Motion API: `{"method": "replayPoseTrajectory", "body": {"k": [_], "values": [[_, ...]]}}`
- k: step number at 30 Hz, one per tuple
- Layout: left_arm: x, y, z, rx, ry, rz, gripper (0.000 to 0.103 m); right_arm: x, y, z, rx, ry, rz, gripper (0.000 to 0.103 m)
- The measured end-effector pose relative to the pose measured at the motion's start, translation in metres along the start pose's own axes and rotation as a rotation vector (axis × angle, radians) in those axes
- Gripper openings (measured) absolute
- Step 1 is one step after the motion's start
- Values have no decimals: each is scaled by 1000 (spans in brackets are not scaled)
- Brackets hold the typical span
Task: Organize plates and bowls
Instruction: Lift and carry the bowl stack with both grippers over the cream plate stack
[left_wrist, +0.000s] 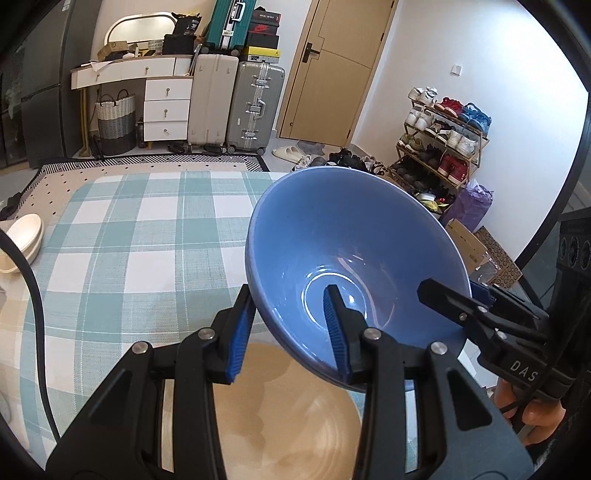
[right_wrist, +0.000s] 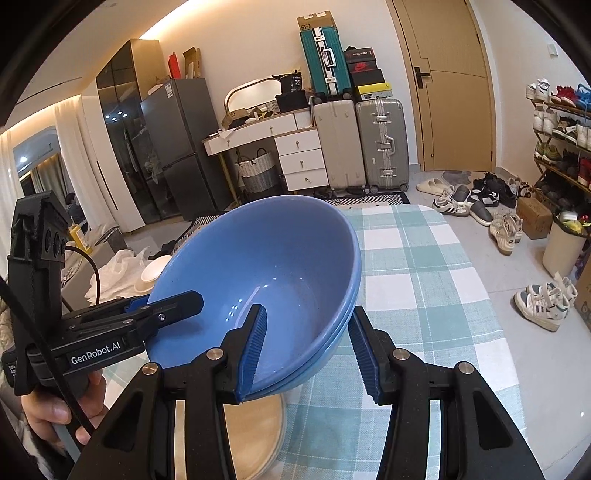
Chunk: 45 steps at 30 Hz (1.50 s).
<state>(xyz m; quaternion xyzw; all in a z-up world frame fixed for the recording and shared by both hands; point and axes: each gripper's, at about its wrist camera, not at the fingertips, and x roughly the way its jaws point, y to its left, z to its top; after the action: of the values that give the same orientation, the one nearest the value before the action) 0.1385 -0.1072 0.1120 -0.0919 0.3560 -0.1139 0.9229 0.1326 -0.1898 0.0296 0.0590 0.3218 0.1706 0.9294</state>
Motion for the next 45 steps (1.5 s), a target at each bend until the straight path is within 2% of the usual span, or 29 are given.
{"method": "replayPoseTrajectory", "body": {"k": [11,24,36,45], "values": [[-53,7,-10,-8,-16,35,35,-14,30,-5,-14,7,55,48],[-104,25,-39,-29,-25,74,35,-29,67,-21,-49,12,106,48],[-131,39,-69,-51,-15,115,35,-30,90,-37,-76,41,135,48],[-128,51,-89,-63,9,125,35,-17,95,-49,-86,79,142,48]]}}
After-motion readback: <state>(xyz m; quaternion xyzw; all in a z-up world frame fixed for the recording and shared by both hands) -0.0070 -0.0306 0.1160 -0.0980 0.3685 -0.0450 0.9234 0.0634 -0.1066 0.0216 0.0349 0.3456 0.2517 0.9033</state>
